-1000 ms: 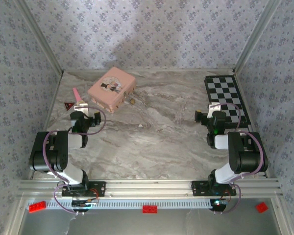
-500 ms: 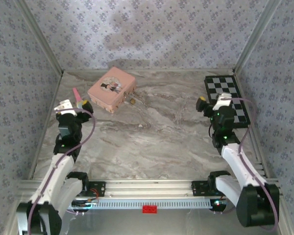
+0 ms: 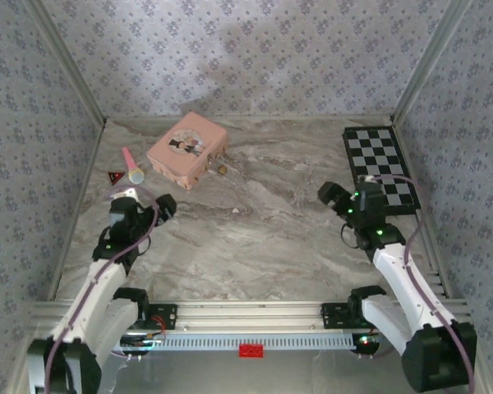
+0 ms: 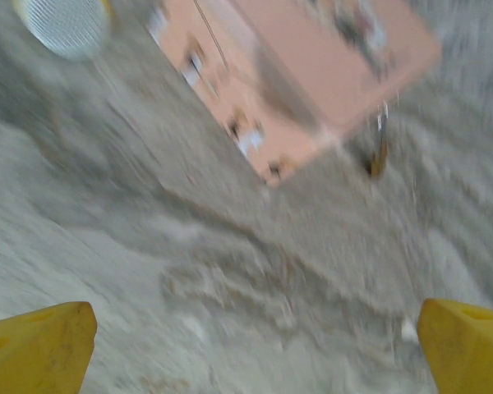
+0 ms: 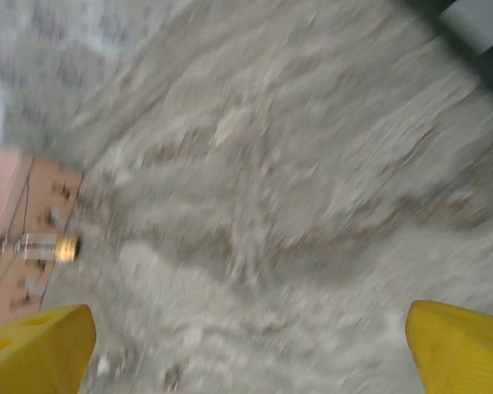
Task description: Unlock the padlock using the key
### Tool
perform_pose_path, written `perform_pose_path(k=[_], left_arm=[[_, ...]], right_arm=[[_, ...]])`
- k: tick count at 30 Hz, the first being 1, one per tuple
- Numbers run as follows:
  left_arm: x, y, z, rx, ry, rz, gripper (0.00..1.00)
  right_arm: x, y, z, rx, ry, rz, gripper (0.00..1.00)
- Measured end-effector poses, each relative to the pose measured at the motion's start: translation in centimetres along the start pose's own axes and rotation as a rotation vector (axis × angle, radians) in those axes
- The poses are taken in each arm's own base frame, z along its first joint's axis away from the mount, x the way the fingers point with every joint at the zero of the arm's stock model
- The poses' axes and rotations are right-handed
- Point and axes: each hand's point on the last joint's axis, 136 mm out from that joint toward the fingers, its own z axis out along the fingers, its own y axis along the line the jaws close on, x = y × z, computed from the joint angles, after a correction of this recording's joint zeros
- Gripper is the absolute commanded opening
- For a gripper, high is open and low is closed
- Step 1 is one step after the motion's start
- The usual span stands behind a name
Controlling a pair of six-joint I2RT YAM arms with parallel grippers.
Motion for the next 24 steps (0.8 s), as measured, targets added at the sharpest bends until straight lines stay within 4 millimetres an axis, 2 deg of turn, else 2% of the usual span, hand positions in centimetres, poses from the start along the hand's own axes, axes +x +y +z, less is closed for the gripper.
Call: perform_pose_path(k=[3,5,9,17,24], left_arm=[[3.9,-1.9,1.5,0.047,0.142,0.108,1.0],[5.7,-3.3,2.2,0.084,0.196,0.189,0.99],[7.7,-5.2,3.2,0.139,0.249,0.318,0.97],[8.1,-7.2,3.3,0.184,0.226,0.436,0.97],[6.5,-7.8,2.6,0.186,0.148,0.445,0.99]], right_arm=[[3.9,2.2,1.0,-0.022,0.107,-0.066,0.96],[6.2,3.1,2.0,-0.008,0.177,-0.106,0.93],[9.0,4.5,4.3,0.046,0.274,-0.148,0.88],[13.3,6.7,8.8,0.122,0.432,-0.132,0.74],[16.3,6.9,10.2,0.192,0.517,-0.145,0.62]])
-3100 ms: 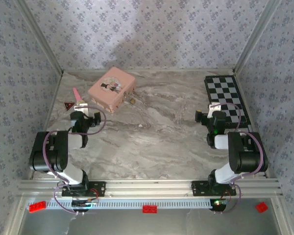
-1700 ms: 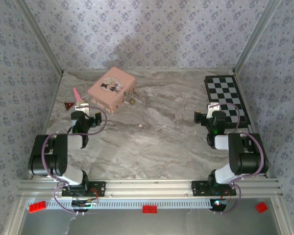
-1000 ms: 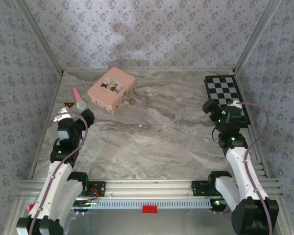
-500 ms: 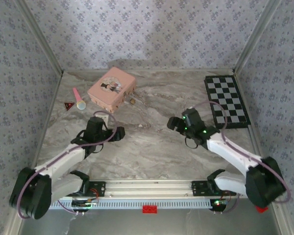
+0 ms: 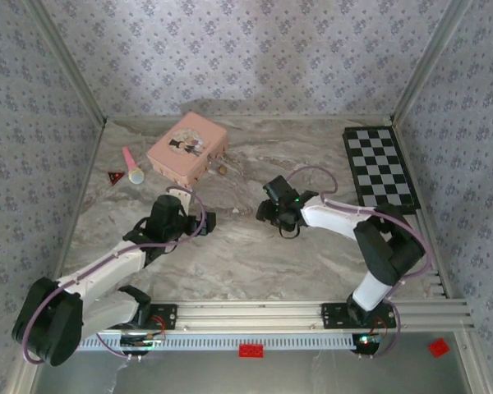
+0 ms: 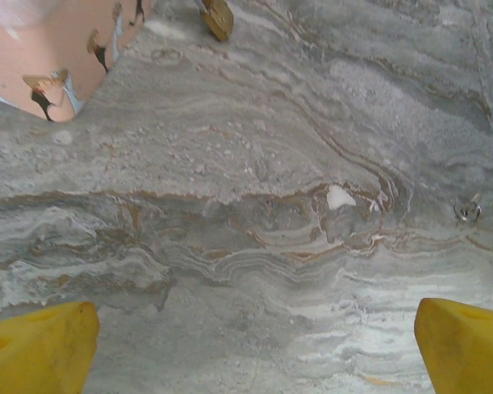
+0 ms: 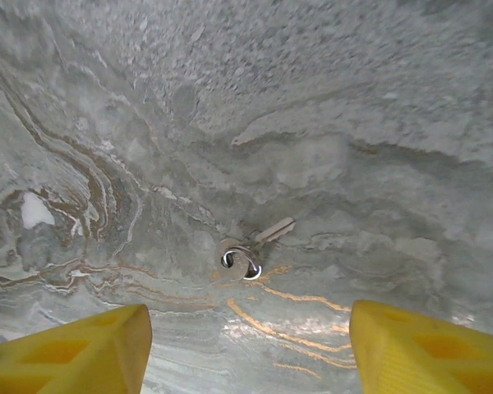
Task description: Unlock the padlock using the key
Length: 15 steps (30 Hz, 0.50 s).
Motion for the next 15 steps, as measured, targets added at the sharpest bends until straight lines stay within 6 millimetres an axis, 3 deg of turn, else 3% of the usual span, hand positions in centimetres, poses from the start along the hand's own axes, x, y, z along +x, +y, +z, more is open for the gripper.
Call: perform_pose_path(k=[9,15], left_arm=[[-1.2,-0.8,-1.0,0.019,-0.056,0.013,1.0],[-1.7,-1.0,-1.4,0.022,-0.077,0.018,1.0]], right_arm=[[-0.4,1.1,0.3,0.056,-0.001,-0.026,0.46],[-0.7,1.0,0.7,0.086,-0.003,-0.034,0.42]])
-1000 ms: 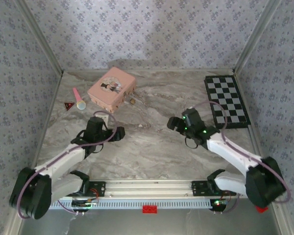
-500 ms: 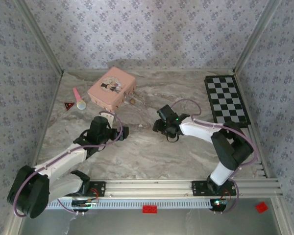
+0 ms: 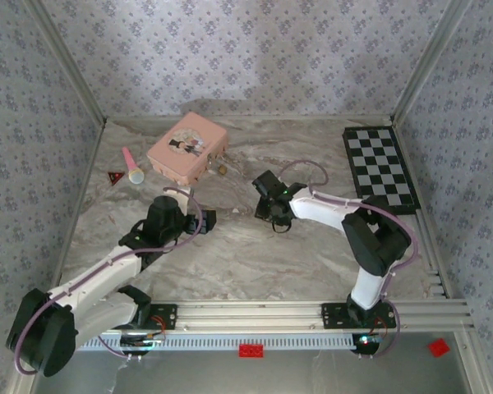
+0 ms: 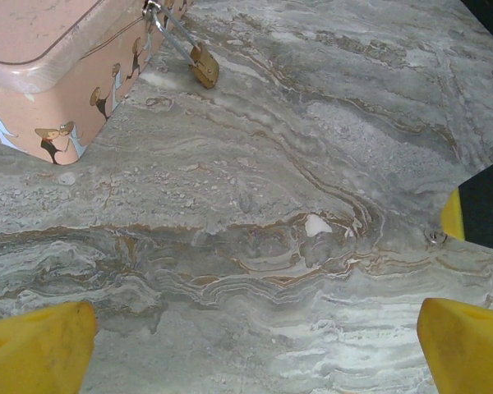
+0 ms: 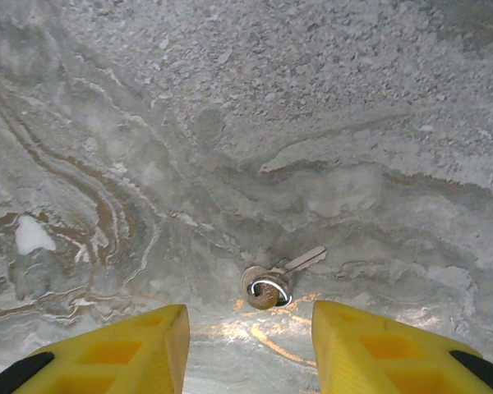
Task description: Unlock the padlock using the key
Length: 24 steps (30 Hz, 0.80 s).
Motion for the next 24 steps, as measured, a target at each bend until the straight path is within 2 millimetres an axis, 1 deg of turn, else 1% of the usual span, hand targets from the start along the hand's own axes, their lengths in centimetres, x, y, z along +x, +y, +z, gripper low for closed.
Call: perform_pose_path(k=[4,5,9,10,13,15,18,24], left_arm=[[-0.4,-0.1,-0.3,0.002,-0.016,0.0,1.0],[-0.5,-0.1,-0.4,-0.001,-0.022,0.002,1.0],[-0.6,0.0,-0.5,-0.008,-0.027,0.01,1.0],[-0.5,0.0,-0.5,-0.009,-0.026,0.011,1.0],[-0.4,0.2,-0.5,-0.019,-0.019,0.014,1.0],[-0.3,0.2,-0.5,-0.021,-0.018,0.015,1.0],[-0.3,0.2,-0.5,-0.025,-0.019,0.02,1.0],[-0.4,0.4,-0.6,-0.037,-0.023,0.023,1.0]], right_arm=[[0.1,-0.5,0.8,0.041,0.012,-0.01,0.39],[0.2,-0.6,1.0,0.048,0.016,-0.011,0.37],[0.2,-0.6,1.6,0.063,0.027,-0.021,0.35],[0.3,-0.5,1.7,0.065,0.029,-0.024,0.31],[0.2,-0.6,1.9,0.09,0.046,-0.042,0.25],[0.0,-0.2,2.2,0.086,0.051,-0.05,0.2],[0.1,-0.4,2.2,0.099,0.061,-0.062,0.19],[0.1,-0.2,2.1,0.094,0.061,-0.086,0.15]])
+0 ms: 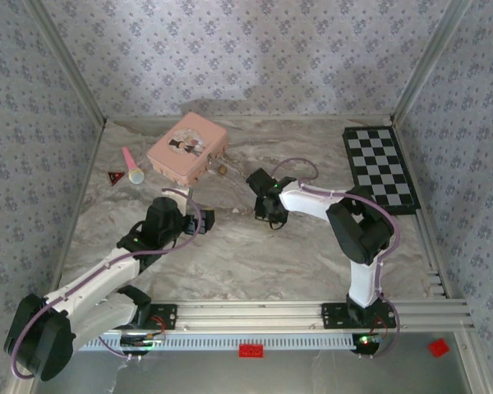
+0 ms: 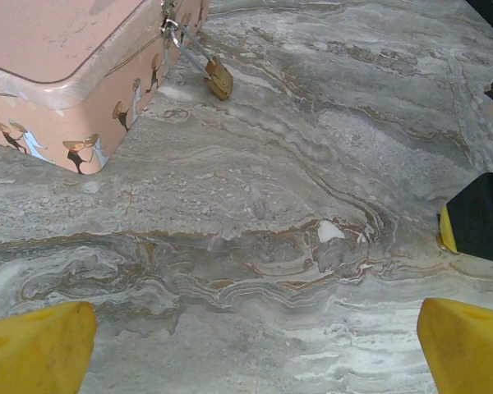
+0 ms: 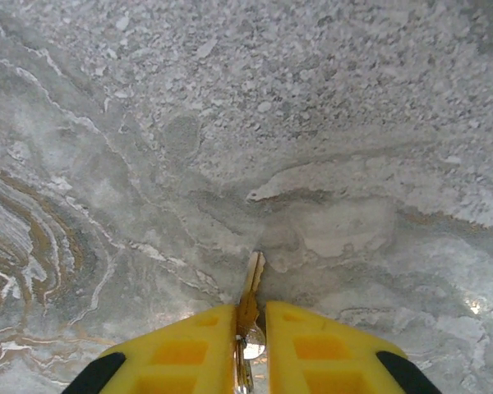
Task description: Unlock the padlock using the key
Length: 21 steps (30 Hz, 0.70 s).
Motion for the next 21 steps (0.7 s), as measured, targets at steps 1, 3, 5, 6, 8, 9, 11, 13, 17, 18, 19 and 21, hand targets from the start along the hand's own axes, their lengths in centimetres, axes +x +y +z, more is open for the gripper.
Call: perform_pose_path(k=[1,3,5,6,8,9,11,13,17,18,19,21], left_arm=[[0.0,0.0,0.0,0.0,0.0,0.0,1.0],[0.0,0.0,0.0,-0.002,0.0,0.0,1.0],[0.0,0.1,0.0,-0.005,-0.001,0.0,1.0],[0.0,0.1,0.0,-0.007,-0.002,0.0,1.0],[0.0,0.1,0.0,-0.008,-0.001,0.0,1.0],[0.0,0.1,0.0,-0.008,0.0,0.0,1.0],[0.0,0.2,0.0,-0.01,-0.001,0.0,1.0],[0.0,0.2,0.0,-0.012,-0.001,0.0,1.0],[-0.1,0.4,0.0,-0.021,-0.004,0.0,1.0],[-0.1,0.4,0.0,-0.023,-0.005,0.0,1.0],[-0.1,0.4,0.0,-0.025,-0.006,0.001,1.0],[-0.1,0.4,0.0,-0.027,-0.006,0.001,1.0]], right_arm=[[-0.1,0.2,-0.1,-0.004,-0.004,-0.002,0.15],[-0.1,0.6,-0.2,-0.015,-0.01,-0.017,0.12],[-0.2,0.9,-0.3,-0.022,-0.015,-0.027,0.1],[-0.3,1.0,-0.3,-0.025,-0.017,-0.03,0.08],[-0.3,1.2,-0.3,-0.03,-0.021,-0.036,0.07],[-0.4,1.2,-0.4,-0.032,-0.023,-0.039,0.07],[-0.4,1.3,-0.5,-0.036,-0.026,-0.044,0.07],[-0.5,1.3,-0.7,-0.039,-0.031,-0.049,0.09],[-0.5,1.4,-0.7,-0.04,-0.031,-0.054,0.1],[-0.5,1.4,-0.7,-0.04,-0.031,-0.054,0.11],[-0.5,1.4,-0.7,-0.04,-0.031,-0.054,0.12],[-0.5,1.4,-0.7,-0.041,-0.028,-0.053,0.17]])
